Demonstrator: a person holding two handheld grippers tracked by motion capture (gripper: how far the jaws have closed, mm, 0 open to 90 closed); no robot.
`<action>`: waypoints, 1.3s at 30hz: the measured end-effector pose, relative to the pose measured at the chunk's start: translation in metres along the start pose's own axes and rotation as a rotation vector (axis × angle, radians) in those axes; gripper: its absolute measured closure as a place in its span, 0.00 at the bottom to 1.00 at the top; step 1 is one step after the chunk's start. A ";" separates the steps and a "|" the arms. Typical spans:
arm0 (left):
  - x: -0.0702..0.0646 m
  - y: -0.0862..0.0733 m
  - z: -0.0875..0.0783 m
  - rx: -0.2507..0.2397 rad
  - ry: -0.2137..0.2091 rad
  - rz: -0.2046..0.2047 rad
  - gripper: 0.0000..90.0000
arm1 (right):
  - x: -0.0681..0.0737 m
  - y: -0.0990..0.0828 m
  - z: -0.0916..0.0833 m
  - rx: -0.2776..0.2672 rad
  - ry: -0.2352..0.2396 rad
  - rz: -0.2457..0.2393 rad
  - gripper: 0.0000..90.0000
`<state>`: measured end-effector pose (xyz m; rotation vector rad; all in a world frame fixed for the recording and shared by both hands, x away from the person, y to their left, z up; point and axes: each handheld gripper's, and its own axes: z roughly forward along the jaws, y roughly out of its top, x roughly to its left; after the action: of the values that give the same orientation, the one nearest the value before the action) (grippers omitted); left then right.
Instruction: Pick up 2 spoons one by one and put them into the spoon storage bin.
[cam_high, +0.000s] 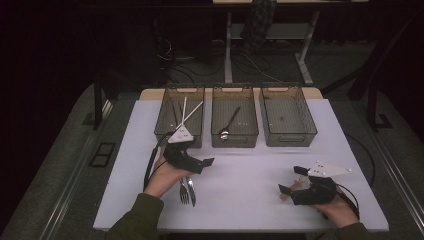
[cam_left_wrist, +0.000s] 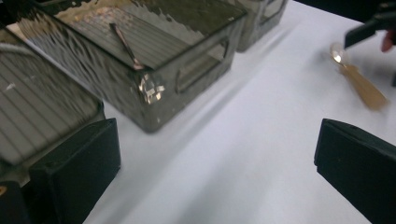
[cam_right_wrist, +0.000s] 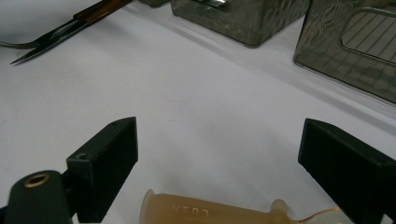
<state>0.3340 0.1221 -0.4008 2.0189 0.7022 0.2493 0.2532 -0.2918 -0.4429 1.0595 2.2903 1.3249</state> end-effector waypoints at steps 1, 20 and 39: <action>-0.002 -0.004 -0.003 0.001 -0.005 0.004 0.00 | 0.000 0.000 0.000 0.000 0.001 0.000 0.13; -0.025 -0.062 -0.046 0.039 -0.067 0.011 0.00 | -0.009 0.015 -0.010 0.130 0.024 -0.012 0.29; -0.027 -0.067 -0.043 0.041 -0.099 0.024 0.00 | -0.051 0.018 -0.015 0.246 0.015 0.024 1.00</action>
<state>0.2679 0.1642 -0.4320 2.0650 0.6262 0.1488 0.2877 -0.3327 -0.4257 1.1584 2.5070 1.0818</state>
